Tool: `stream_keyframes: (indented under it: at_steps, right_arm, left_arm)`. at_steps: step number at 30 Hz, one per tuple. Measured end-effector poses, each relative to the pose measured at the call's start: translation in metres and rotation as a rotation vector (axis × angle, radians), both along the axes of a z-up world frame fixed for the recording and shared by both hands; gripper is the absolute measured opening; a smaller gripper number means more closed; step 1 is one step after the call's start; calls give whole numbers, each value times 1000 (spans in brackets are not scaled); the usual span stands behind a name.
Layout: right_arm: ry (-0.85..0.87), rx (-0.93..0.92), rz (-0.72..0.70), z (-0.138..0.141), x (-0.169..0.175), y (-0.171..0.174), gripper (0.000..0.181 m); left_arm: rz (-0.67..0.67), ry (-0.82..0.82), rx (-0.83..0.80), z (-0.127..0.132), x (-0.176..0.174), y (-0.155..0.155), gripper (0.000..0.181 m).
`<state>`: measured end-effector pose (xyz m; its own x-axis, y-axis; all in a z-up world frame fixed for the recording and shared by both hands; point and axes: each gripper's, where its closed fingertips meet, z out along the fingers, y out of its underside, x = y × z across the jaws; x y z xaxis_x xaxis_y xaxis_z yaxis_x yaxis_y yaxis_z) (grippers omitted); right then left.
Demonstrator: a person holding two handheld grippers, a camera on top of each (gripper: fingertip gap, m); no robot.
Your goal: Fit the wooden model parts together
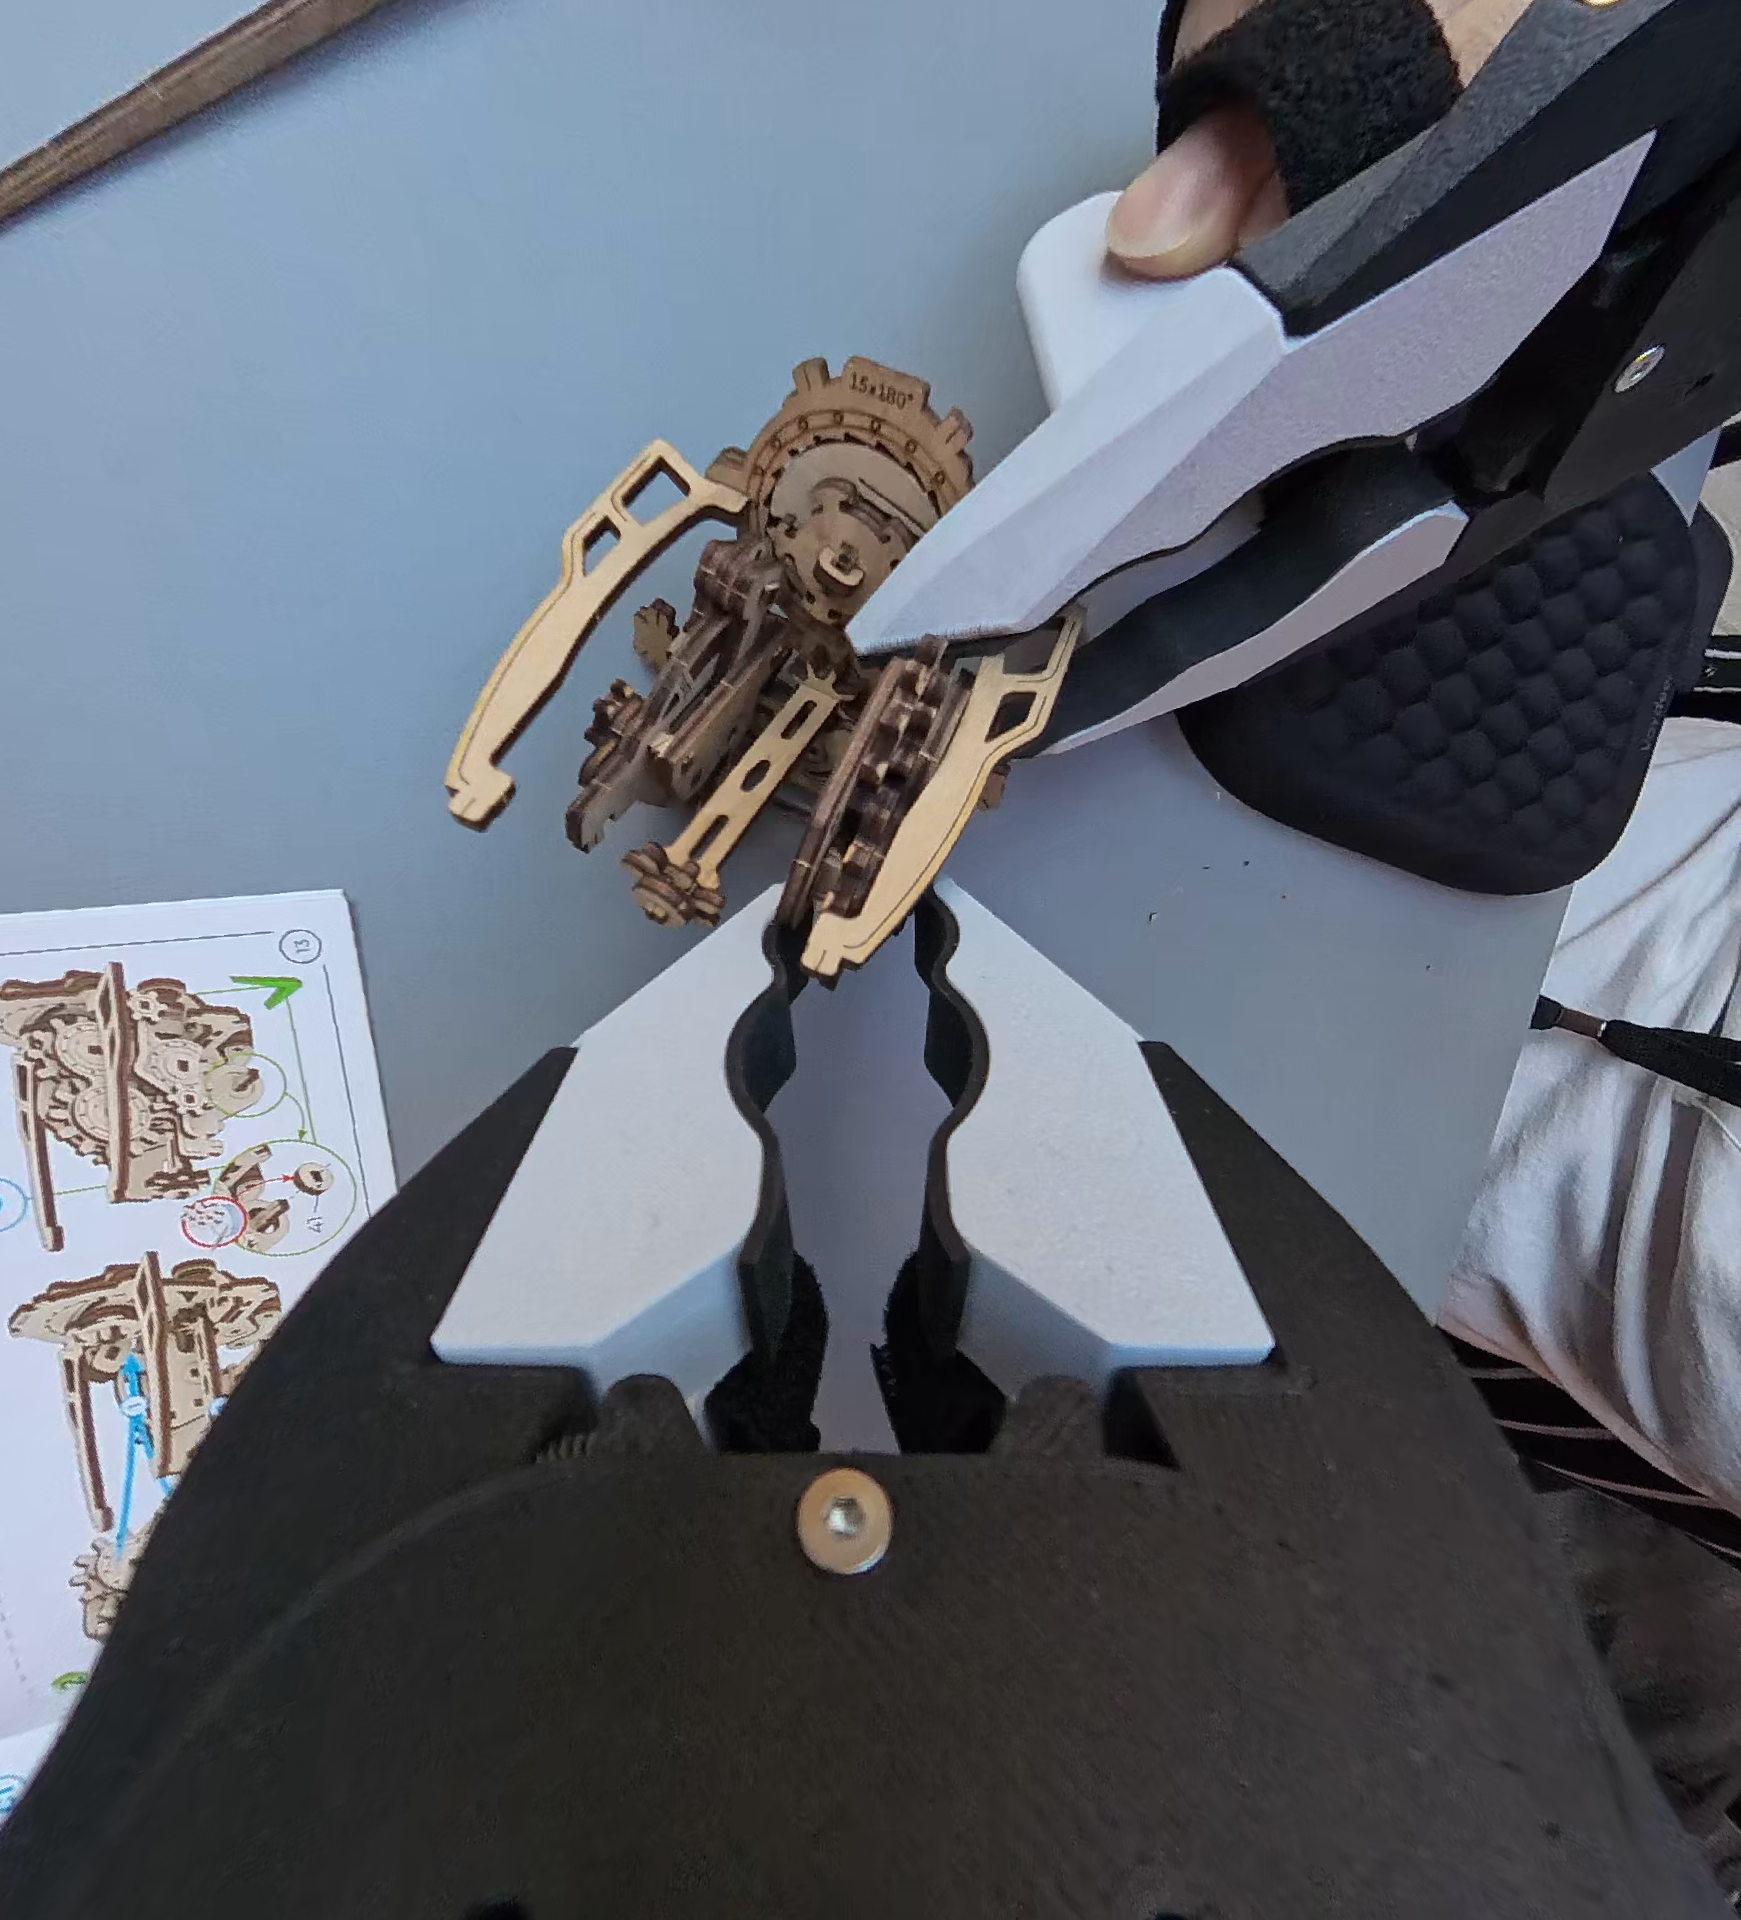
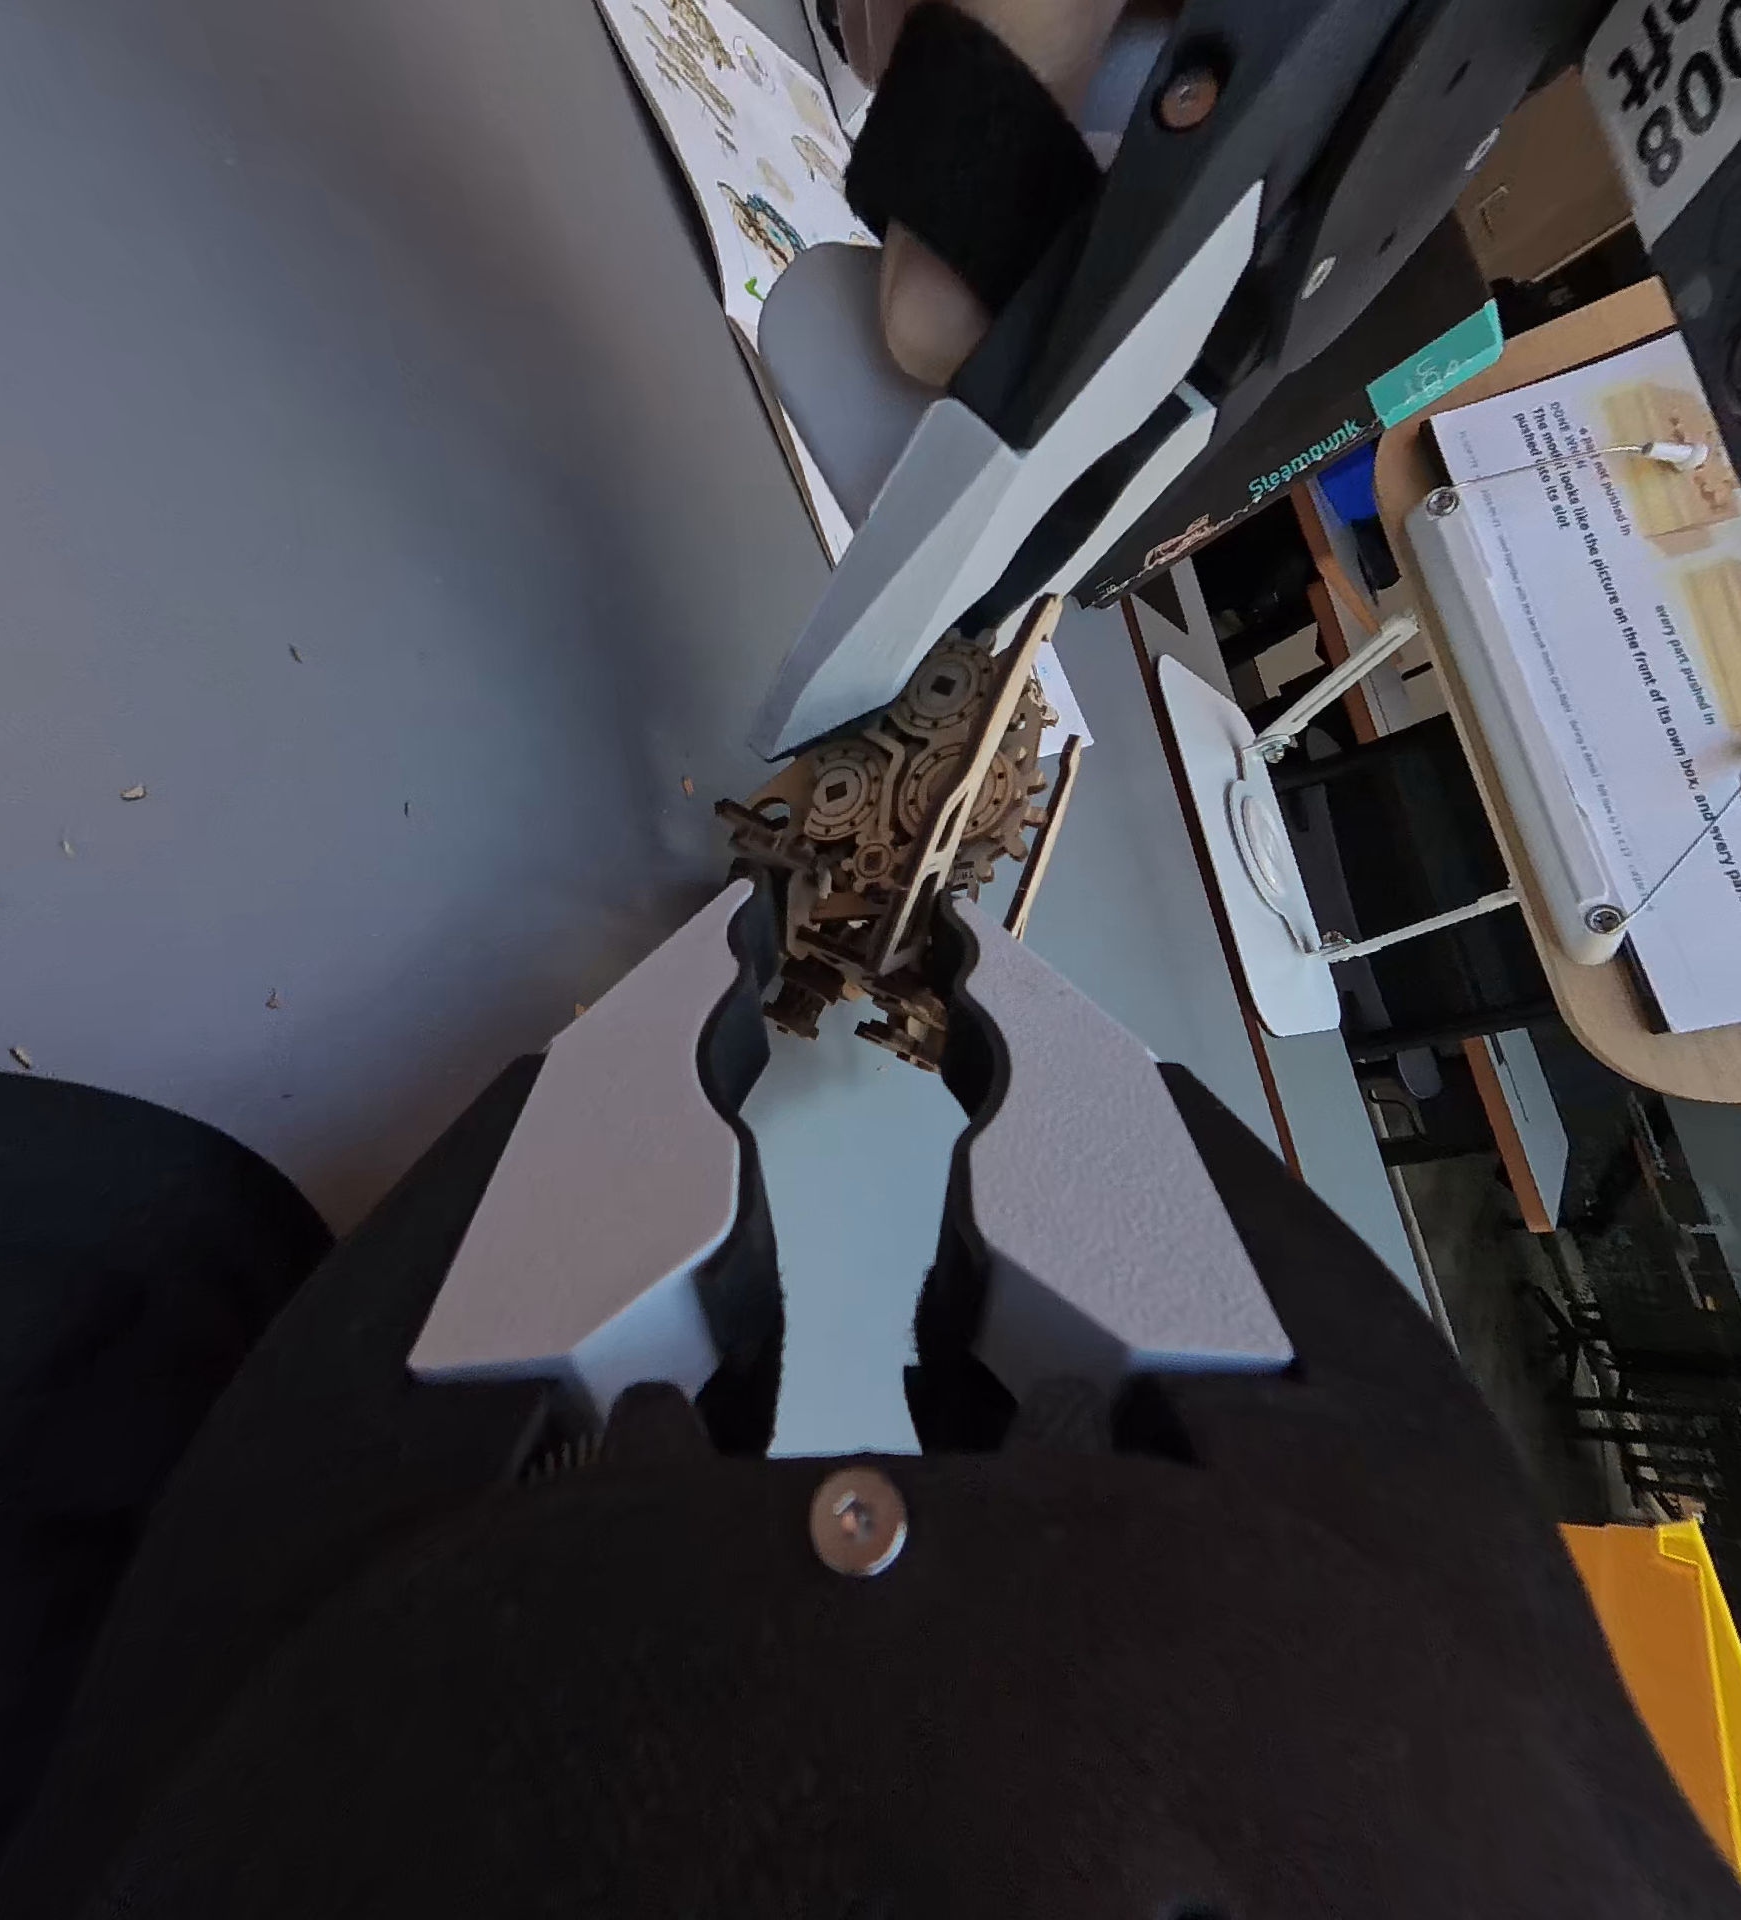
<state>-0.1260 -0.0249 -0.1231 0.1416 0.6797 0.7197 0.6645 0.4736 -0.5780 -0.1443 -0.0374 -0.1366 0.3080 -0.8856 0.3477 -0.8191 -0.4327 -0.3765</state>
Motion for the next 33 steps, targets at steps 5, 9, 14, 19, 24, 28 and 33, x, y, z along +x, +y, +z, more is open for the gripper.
stream_keyframes:
  at_steps: [5, 9, 14, 19, 24, 28, 33]
  right_arm:
    - [4, -18, -1, 1, -3, 3, 31]
    - [-17, 54, -11, 4, 0, 5, 41]
    - [-21, 72, 3, 4, 0, 3, 43]
    - [-14, 73, -4, 5, -3, 4, 48]
    - [-29, 73, 5, 2, -3, 1, 40]
    - [-30, 70, 11, -1, -5, 1, 33]
    - [-46, 102, -3, -2, -4, 3, 33]
  left_arm:
    - [17, -9, -30, 0, -2, 2, 19]
    - [26, 2, -55, 0, -2, 1, 19]
    - [29, 23, -72, 0, -4, 0, 19]
    - [19, 52, -62, 1, -4, -1, 19]
    - [6, 79, -44, 0, -5, 0, 19]
    - [-16, 114, -11, -3, -8, 0, 17]
    - [4, 98, -29, -3, -7, 0, 17]
